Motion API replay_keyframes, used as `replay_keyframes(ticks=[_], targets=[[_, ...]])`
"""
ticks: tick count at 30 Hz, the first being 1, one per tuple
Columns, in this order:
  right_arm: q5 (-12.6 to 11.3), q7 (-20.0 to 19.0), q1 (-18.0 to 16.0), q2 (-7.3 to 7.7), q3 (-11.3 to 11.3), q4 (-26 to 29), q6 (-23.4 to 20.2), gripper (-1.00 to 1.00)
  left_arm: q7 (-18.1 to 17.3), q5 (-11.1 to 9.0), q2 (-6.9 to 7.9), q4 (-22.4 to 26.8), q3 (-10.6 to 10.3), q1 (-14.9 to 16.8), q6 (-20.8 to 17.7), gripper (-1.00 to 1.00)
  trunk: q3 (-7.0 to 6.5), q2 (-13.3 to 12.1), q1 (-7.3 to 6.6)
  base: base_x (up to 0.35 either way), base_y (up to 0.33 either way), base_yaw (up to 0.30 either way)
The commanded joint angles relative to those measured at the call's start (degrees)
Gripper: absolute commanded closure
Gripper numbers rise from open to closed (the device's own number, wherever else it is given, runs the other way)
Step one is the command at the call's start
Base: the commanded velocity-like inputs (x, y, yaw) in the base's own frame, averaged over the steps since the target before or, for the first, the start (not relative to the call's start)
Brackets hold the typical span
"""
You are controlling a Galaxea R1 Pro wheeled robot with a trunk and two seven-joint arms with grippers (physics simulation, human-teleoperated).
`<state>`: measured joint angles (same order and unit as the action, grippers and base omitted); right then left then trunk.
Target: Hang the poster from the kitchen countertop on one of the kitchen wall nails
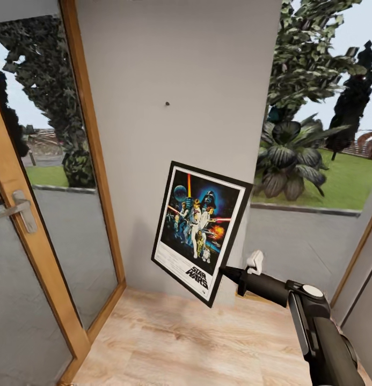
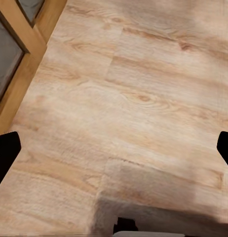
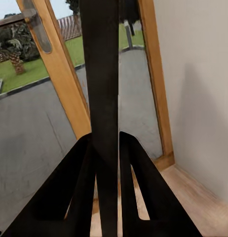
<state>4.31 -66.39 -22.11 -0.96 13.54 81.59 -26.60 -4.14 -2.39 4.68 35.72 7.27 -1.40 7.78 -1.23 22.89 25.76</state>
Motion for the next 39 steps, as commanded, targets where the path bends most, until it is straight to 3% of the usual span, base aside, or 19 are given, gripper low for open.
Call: replay_keyframes(ticks=[1, 13, 39], targets=[[0.34, -0.49, -0.04, -0.08, 0.17, 0.06, -0.48, 1.0, -0.43, -0.25, -0.02, 0.02, 0.2, -0.04, 0.04, -1.0, 0.01, 0.03, 0.02, 0.0, 0.0, 0.293], [0.34, -0.48, -0.04, -0.09, 0.23, -0.11, -0.47, 1.0, -0.43, -0.25, -0.03, -0.04, 0.17, -0.05, 0.05, -1.0, 0.01, 0.03, 0.02, 0.0, 0.0, 0.238], [0.29, -0.57, -0.06, 0.04, 0.51, 0.03, -0.8, 1.0, -0.35, -0.25, -0.03, -0.04, 0.11, -0.04, 0.04, -1.0, 0.01, 0.03, 0.02, 0.0, 0.0, 0.007]])
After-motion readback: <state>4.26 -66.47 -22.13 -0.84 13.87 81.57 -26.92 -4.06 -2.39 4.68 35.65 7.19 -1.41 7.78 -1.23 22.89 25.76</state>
